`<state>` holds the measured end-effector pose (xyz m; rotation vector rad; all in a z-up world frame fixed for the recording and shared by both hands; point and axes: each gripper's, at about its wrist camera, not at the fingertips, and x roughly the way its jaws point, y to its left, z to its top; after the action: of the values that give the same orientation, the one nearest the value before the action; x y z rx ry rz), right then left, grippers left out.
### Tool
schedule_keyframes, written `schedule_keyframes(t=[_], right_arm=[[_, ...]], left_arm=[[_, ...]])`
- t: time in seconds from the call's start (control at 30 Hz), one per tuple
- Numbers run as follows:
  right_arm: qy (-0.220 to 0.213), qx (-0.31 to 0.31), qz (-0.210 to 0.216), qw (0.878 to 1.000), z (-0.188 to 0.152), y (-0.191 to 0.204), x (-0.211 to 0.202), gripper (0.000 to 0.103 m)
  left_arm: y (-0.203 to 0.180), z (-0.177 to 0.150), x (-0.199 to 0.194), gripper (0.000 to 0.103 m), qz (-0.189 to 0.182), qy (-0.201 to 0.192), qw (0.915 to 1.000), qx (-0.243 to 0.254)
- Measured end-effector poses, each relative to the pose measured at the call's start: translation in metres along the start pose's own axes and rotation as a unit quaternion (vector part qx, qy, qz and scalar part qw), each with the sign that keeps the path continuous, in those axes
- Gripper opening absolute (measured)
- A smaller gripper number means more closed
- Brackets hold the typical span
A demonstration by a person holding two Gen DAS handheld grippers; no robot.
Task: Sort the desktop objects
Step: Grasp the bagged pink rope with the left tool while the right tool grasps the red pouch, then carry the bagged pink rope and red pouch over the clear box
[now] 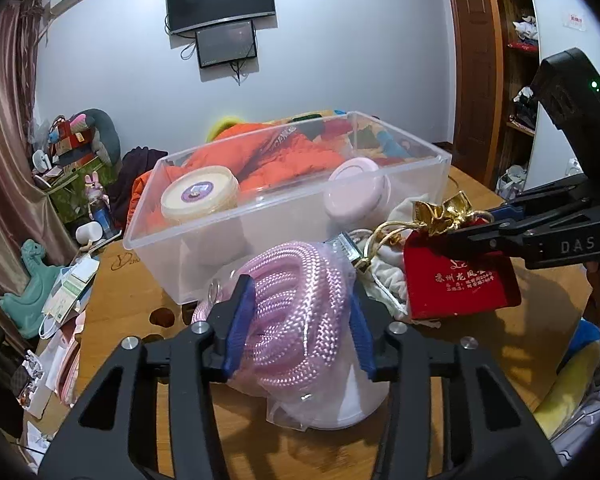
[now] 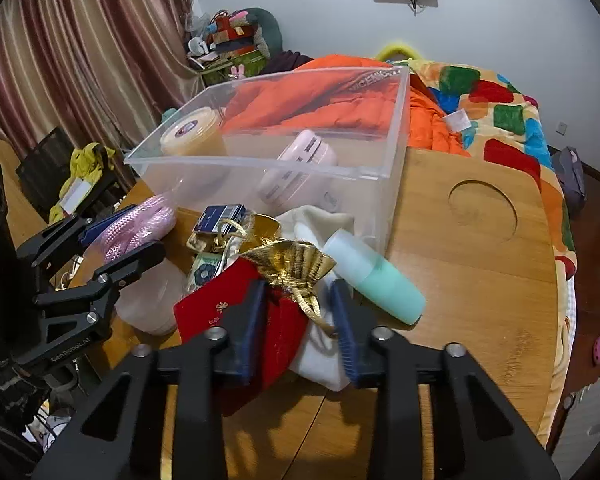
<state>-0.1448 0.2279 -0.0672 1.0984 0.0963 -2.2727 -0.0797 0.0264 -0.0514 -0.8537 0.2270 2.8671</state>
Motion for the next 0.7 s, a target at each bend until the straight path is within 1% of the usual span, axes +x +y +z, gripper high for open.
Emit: schedule_keyframes(t=[0.13, 0.3, 0.53, 0.7], right_arm=[[-0.003, 0.002, 0.003, 1.0, 0.001, 0.0, -0.004, 0.018], [-0.009, 0.008, 0.012, 1.0, 0.004, -0.002, -0.01, 0.013], [-0.037, 0.0, 0.016, 0.999, 0.014, 0.003, -0.031, 0.013], [-0.05, -0.014, 0.01, 0.999, 0.023, 0.01, -0.044, 0.013]], left_arm=[[0.004, 0.003, -0.004, 0.039, -0.004, -0.005, 1.0, -0.007], [0.013, 0.009, -0.012, 0.032, -0.007, -0.023, 0.9995, -0.021], [0.023, 0.016, -0.02, 0.027, -0.006, -0.03, 0.9993, -0.023], [0.034, 0.025, -0.026, 0.026, -0.013, -0.029, 0.9991, -0.028]])
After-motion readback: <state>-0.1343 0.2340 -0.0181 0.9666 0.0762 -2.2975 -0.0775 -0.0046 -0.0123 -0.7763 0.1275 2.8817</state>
